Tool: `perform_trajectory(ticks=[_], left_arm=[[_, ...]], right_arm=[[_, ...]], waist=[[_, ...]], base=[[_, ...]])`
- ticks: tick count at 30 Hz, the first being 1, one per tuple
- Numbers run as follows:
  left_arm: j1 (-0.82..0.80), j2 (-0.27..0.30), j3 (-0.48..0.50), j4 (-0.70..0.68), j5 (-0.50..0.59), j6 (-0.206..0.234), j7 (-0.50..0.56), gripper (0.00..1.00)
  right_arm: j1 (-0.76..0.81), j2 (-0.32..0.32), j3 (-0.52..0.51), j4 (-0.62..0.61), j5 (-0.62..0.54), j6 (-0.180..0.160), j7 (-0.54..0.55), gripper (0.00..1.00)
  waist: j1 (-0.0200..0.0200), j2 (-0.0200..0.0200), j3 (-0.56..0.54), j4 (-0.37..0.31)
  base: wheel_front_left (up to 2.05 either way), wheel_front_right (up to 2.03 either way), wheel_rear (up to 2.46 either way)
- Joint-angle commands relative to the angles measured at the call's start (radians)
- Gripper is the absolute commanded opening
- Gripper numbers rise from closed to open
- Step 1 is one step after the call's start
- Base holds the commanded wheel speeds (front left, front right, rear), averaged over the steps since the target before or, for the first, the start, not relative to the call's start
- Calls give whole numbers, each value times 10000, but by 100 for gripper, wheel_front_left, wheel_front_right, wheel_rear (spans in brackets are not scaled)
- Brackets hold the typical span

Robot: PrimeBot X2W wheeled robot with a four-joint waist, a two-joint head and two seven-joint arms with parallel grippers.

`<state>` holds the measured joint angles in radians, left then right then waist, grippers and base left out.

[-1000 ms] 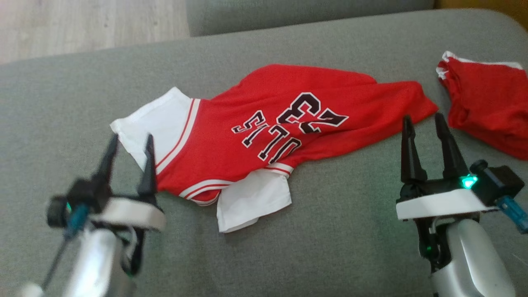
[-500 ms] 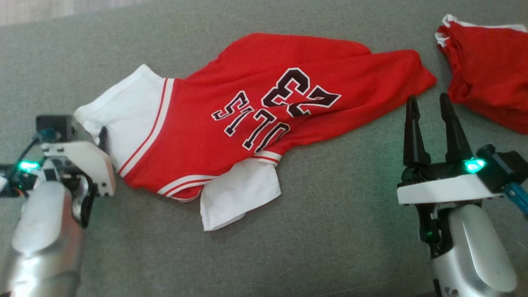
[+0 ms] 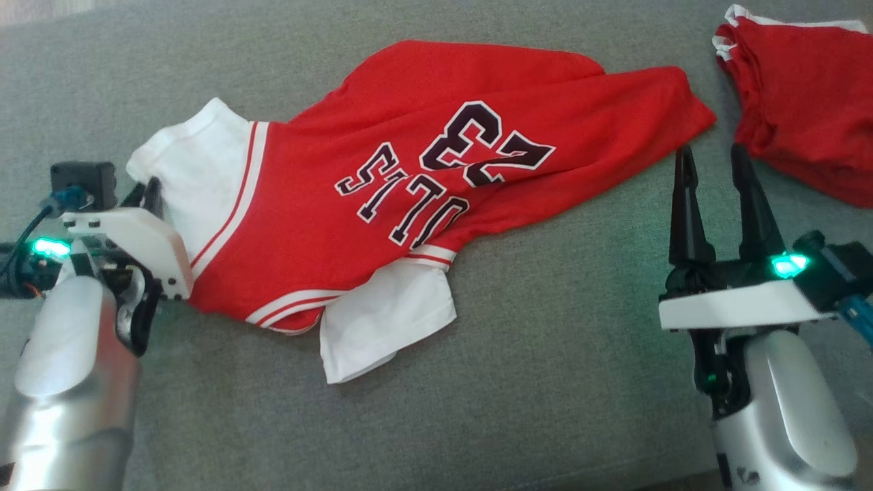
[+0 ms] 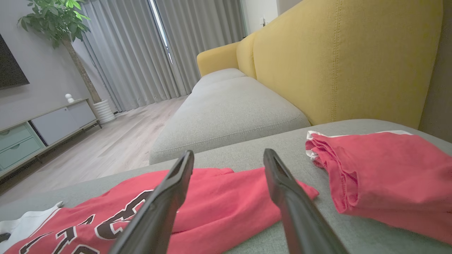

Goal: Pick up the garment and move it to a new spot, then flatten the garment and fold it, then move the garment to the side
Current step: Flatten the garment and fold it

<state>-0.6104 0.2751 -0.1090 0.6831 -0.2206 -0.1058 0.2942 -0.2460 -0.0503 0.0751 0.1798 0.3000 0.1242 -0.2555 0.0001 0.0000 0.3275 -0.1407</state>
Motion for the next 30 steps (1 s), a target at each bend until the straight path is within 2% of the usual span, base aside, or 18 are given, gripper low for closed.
perform_trajectory(ticks=[1,5,12,19,25,26,27,30], left_arm=[[-406,438,192,-307,-26,-40,-269,0],[-1163,764,92,-661,70,-108,-1110,0],[-3533,1732,-322,-888,576,-194,-2104,0],[-5905,2582,-978,-136,1088,-234,-2722,0],[-7600,2885,-1564,867,1789,-154,-3495,0],[-7818,2852,-1612,1084,1875,-45,-3641,41],[-8021,2808,-1634,1258,1955,134,-3879,100],[-8356,2548,-1631,1874,1966,499,-4448,100]], right_arm=[[-394,1,239,-337,95,65,-63,100],[-547,1,288,-418,94,65,-63,100],[-854,1,498,-615,148,65,-63,100],[-1097,1,839,-733,377,65,-63,100],[-1241,1,1027,-803,529,65,-63,100],[-1257,1,1047,-801,537,65,-63,100],[-1272,1,1066,-797,541,65,-63,100],[-1282,1,1097,-774,529,65,-63,100]], waist=[[-1,0,38,-31],[-1,0,239,-117],[-1,0,800,-449],[-1,0,1392,-1056],[-1,0,1746,-1469],[-1,0,1776,-1496],[-1,0,1801,-1515],[-1,0,1809,-1463]], base=[[0,0,0],[0,0,0],[0,0,0],[0,0,0],[0,0,0],[0,0,0],[0,0,0],[0,0,0]])
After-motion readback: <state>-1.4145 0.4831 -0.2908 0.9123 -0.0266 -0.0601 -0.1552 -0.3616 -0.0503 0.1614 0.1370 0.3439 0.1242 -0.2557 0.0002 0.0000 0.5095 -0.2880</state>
